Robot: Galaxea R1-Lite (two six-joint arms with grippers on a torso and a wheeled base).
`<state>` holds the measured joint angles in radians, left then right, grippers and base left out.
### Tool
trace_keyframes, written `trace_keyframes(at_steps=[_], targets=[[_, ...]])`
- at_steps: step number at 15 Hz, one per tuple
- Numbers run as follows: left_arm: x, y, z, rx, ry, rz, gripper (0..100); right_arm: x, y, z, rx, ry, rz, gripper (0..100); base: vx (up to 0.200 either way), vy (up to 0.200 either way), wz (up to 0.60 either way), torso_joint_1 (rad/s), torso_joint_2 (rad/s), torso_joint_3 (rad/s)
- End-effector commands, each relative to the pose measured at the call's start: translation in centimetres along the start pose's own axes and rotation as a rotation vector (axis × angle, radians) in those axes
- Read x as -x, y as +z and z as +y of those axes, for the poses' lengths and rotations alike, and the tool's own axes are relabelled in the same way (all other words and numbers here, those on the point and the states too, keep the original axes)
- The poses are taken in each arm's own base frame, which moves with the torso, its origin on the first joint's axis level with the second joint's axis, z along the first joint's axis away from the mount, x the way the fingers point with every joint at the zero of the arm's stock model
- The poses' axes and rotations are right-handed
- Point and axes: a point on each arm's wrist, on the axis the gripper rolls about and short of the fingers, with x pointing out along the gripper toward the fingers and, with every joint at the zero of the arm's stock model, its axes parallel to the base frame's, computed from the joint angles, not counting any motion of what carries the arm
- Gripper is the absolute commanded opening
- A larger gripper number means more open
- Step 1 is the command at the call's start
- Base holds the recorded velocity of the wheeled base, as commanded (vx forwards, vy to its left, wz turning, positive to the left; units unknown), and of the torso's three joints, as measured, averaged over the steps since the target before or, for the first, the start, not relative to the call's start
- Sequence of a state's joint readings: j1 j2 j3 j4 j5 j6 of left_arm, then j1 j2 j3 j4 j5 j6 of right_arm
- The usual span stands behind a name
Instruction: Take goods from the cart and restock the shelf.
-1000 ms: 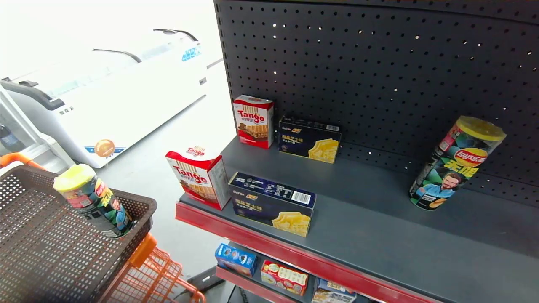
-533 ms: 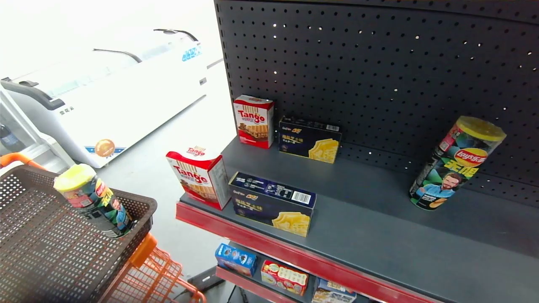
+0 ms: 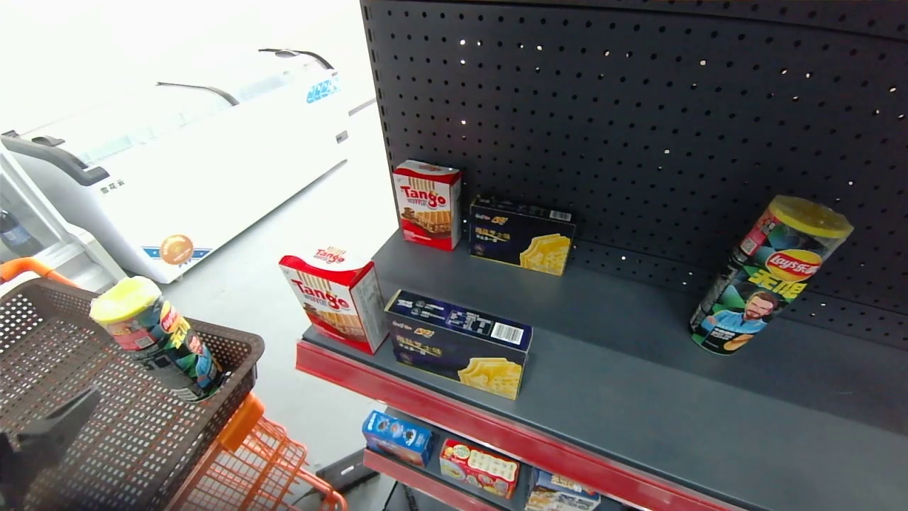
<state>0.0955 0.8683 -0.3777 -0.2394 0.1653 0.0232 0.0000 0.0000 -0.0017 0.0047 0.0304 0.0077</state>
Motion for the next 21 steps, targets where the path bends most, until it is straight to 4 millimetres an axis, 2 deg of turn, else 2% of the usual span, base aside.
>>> trace_keyframes(at_steps=[1,2,3,6,8,14,17,20,21], targets=[[-6.6,-1.5,0.0,0.005,0.068,0.169,100,0.0,0.0,0.0,0.000,0.000,0.000,100,0.000,0.000,0.00,0.000,0.00,0.000],[-7.4,-1.9,0.0,0.008,0.074,0.166,100,0.0,0.0,0.0,0.000,0.000,0.000,100,0.000,0.000,0.00,0.000,0.00,0.000],[-9.4,-2.7,-0.2,0.008,0.083,0.160,100,0.0,0.0,0.0,0.000,0.000,0.000,100,0.000,0.000,0.00,0.000,0.00,0.000],[-12.8,-3.8,-0.4,0.022,0.090,0.071,100,0.0,0.0,0.0,0.000,0.000,0.000,100,0.000,0.000,0.00,0.000,0.00,0.000],[-14.7,-4.5,0.2,0.030,0.170,-0.001,100,0.0,0.0,0.0,0.000,0.000,0.000,100,0.000,0.000,0.00,0.000,0.00,0.000],[-18.0,-6.3,1.7,0.042,0.257,-0.008,100,0.0,0.0,0.0,0.000,0.000,0.000,100,0.000,0.000,0.00,0.000,0.00,0.000],[-20.5,-7.2,1.8,0.100,0.163,-0.016,100,0.0,0.0,0.0,0.000,0.000,0.000,100,0.000,0.000,0.00,0.000,0.00,0.000],[-22.3,-7.4,2.5,0.107,0.081,-0.033,100,0.0,0.0,0.0,0.000,0.000,0.000,100,0.000,0.000,0.00,0.000,0.00,0.000],[-23.3,-7.2,3.3,0.108,0.072,-0.056,100,0.0,0.0,0.0,0.000,0.000,0.000,100,0.000,0.000,0.00,0.000,0.00,0.000]])
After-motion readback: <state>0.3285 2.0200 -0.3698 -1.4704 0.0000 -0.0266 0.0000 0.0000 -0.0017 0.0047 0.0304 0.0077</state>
